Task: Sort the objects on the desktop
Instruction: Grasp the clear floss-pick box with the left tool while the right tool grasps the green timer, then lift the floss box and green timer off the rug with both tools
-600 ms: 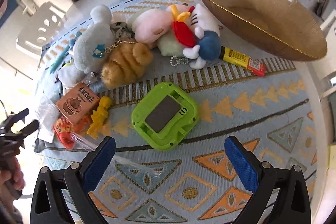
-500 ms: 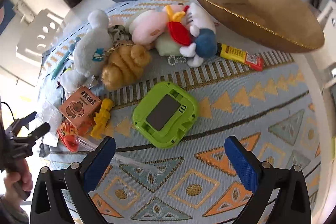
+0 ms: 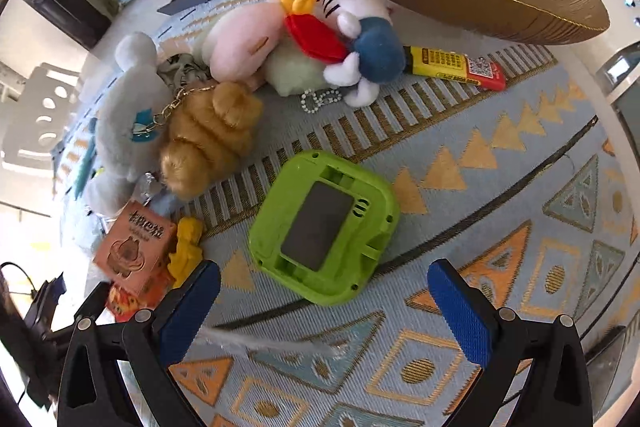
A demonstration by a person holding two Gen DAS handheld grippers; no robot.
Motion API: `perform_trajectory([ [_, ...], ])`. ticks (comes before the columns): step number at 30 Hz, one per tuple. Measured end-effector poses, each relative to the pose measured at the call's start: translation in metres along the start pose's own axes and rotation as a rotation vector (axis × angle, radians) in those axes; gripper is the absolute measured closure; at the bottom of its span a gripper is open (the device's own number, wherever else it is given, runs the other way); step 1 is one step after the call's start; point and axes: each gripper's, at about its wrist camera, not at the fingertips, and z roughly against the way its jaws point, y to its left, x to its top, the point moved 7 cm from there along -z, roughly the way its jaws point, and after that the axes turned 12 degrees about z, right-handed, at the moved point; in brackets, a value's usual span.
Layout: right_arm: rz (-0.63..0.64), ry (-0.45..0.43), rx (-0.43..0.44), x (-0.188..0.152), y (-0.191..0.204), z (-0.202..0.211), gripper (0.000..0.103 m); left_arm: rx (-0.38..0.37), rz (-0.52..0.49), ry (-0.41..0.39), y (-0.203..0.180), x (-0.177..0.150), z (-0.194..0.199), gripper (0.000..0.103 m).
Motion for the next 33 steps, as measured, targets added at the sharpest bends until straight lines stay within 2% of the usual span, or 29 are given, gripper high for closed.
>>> perform_trajectory([
  [2, 0.01, -0.005, -0.037, 0.001, 0.003, -0.003, 0.009, -0.011, 0.007, -0.017, 0.0, -0.001, 0.004, 0.017],
  [6, 0.009, -0.017, -0.097, 0.004, 0.005, -0.006, 0.014, -0.045, 0.034, -0.036, 0.002, 0.002, 0.012, 0.017],
  [9, 0.015, -0.038, -0.138, 0.006, 0.004, -0.004, 0.029, -0.063, 0.057, -0.049, 0.003, 0.005, 0.017, 0.017],
  [16, 0.013, -0.072, -0.094, -0.001, 0.0, 0.008, 0.033, -0.089, 0.092, -0.079, 0.003, 0.007, 0.037, 0.017],
  [25, 0.029, -0.136, -0.079, -0.007, -0.003, 0.054, 0.037, -0.111, 0.123, -0.115, -0.009, 0.015, 0.063, 0.017],
  [26, 0.028, -0.137, -0.076, -0.005, -0.005, 0.056, 0.055, -0.119, 0.127, -0.118, -0.012, 0.016, 0.066, 0.017],
  [28, 0.034, -0.14, -0.049, -0.006, -0.006, 0.064, 0.074, -0.129, 0.131, -0.131, -0.018, 0.017, 0.071, 0.017],
  [31, 0.087, -0.132, -0.104, -0.001, -0.009, 0.066, 0.074, -0.112, 0.121, -0.142, -0.028, 0.016, 0.076, 0.017],
  [33, 0.112, -0.104, -0.031, 0.003, -0.008, 0.054, 0.066, -0.097, 0.121, -0.143, -0.033, 0.013, 0.078, 0.017],
])
